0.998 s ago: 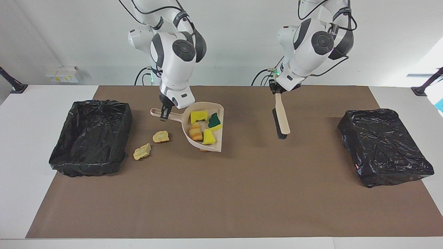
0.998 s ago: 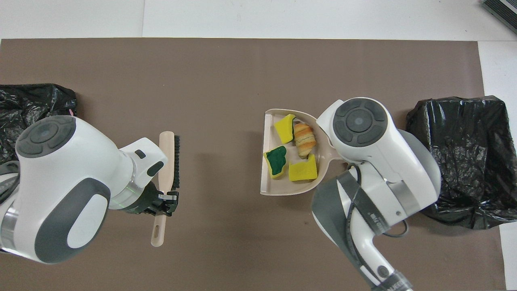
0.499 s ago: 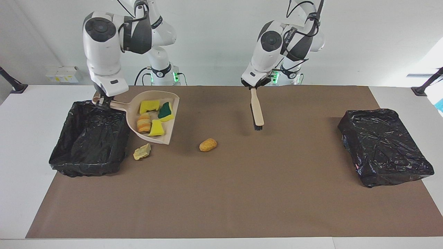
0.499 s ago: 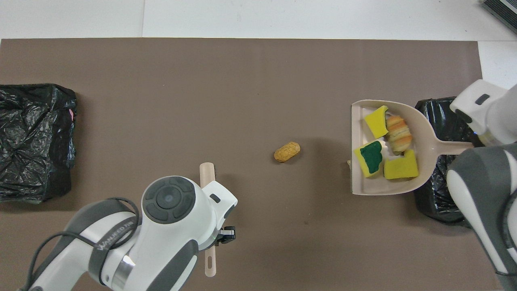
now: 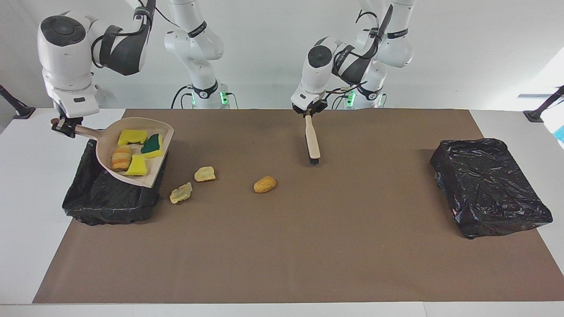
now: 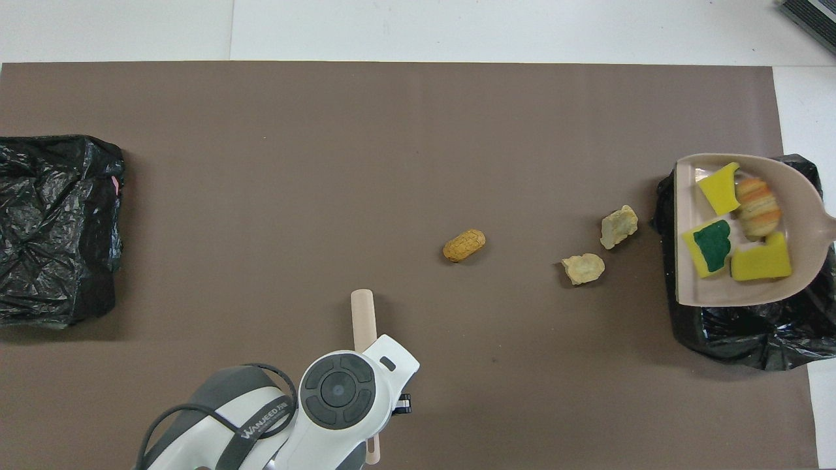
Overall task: Sweep and dump trash in bin
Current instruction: 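Tip the dustpan over the bin with the right gripper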
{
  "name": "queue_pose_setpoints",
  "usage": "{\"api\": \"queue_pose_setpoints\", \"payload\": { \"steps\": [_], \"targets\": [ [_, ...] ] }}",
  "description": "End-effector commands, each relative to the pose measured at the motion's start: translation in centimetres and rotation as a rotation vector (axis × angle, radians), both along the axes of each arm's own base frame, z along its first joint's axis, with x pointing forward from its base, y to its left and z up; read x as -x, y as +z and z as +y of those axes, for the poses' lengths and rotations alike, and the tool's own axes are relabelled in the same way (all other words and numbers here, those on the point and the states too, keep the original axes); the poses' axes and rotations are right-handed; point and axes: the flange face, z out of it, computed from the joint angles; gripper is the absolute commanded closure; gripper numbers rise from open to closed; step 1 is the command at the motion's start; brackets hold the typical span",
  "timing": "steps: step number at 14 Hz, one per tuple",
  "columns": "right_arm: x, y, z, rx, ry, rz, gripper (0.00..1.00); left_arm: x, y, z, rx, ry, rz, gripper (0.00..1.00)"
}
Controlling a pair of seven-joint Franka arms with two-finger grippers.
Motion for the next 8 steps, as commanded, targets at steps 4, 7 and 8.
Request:
{"api": "queue_pose_setpoints", "payload": {
  "steps": [4,7,8],
  "targets": [
    [1.4,0.5,-0.5,0.269,0.117,0.063,1.00,0.1,-0.4,-0.5,0.042,-0.003,-0.071,1.00],
    [3.0,1.5,-4.4,0.369,0.080,0.091,1.00,-0.1,-1.4,-0.3,0.050,-0.077,-0.067,1.00],
    [3.5,1.7,-5.4,0.391,0.068,0.099,1.00,-0.2,-1.6,-0.4,0.050,-0.075,-0.068,1.00]
  ]
}}
